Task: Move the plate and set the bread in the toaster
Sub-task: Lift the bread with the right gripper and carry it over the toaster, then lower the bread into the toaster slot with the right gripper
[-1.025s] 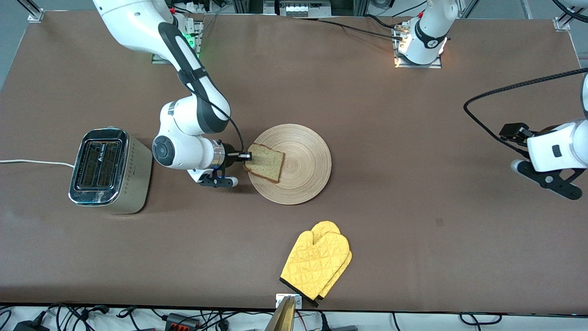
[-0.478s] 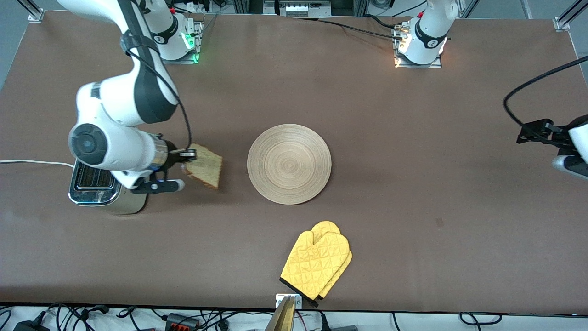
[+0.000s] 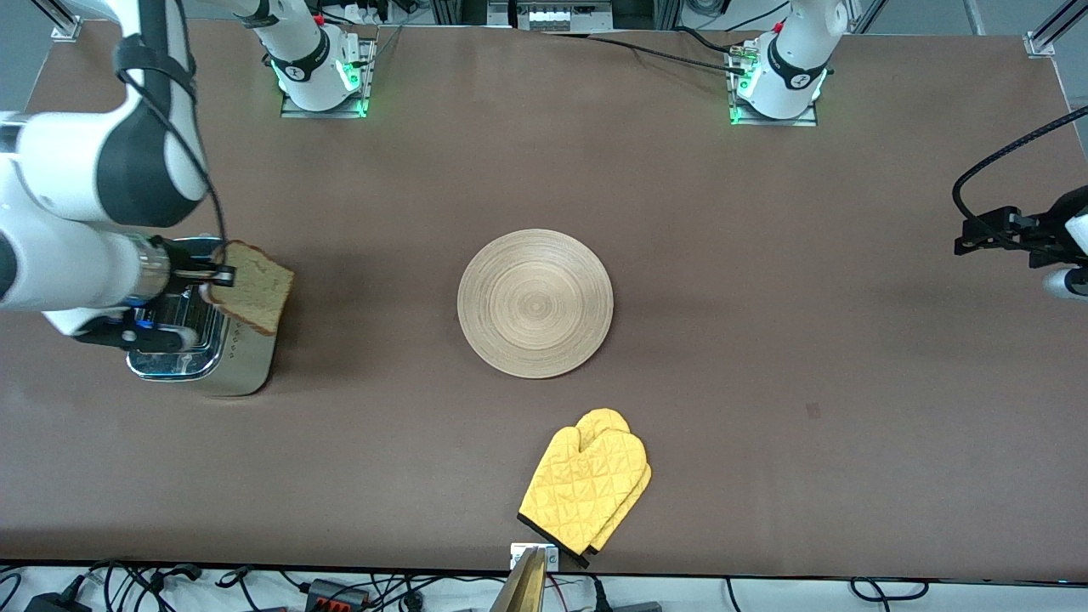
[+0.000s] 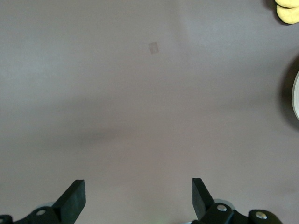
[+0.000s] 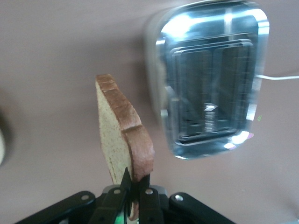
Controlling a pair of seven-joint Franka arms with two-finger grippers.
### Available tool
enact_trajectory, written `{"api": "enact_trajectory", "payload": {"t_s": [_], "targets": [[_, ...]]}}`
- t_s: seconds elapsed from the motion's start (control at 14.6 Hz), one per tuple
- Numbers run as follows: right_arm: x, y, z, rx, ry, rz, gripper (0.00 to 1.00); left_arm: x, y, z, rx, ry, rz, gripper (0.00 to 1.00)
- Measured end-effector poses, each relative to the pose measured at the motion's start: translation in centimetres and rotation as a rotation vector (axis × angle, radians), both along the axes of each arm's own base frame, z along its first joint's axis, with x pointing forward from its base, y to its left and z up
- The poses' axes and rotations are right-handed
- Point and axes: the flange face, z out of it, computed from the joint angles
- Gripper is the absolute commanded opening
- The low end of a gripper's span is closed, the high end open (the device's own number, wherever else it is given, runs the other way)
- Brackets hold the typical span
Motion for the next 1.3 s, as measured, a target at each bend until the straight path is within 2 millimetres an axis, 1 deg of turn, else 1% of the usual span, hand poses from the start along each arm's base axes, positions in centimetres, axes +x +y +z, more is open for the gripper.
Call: {"api": "enact_trajectory", "payload": {"t_s": [0.07,0.14,0.34,0.48,0.75,1.09,1.3], "targets": [[0.0,-0.9,0.5,-0.048,0.0,0.021,0.0,-0.4,-0.3,-0.2,0.005,0.004,0.009,1.0],[0.0,-1.4,0.7,-0.102,0.002,0.042,0.0,-0.9,-0.5,-0.5,0.01,-0.003,0.012,1.0],[0.2,-2.0,0.4,-0.195,0.023,0.097,0.0,-2.6,-1.2,-1.7,0.029,-0.042,0.013,1.0],[0.3,-2.3,0.1,-0.212,0.039,0.127,0.0,-3.3,-1.4,-1.5,0.036,-0.058,0.016,1.0],[0.7,-3.2,-1.2,-0.218,0.092,0.214,0.0,-3.5,-1.3,-1.4,0.038,-0.066,0.021,1.0],[1.0,-4.5,-2.4,-0.221,0.115,0.214,0.0,-3.4,-1.4,-1.1,0.038,-0.078,0.018,1.0],[1.2,-4.5,-3.1,-0.224,0.125,0.214,0.0,-3.3,-1.9,-0.9,0.038,-0.088,0.01,1.0]]}}
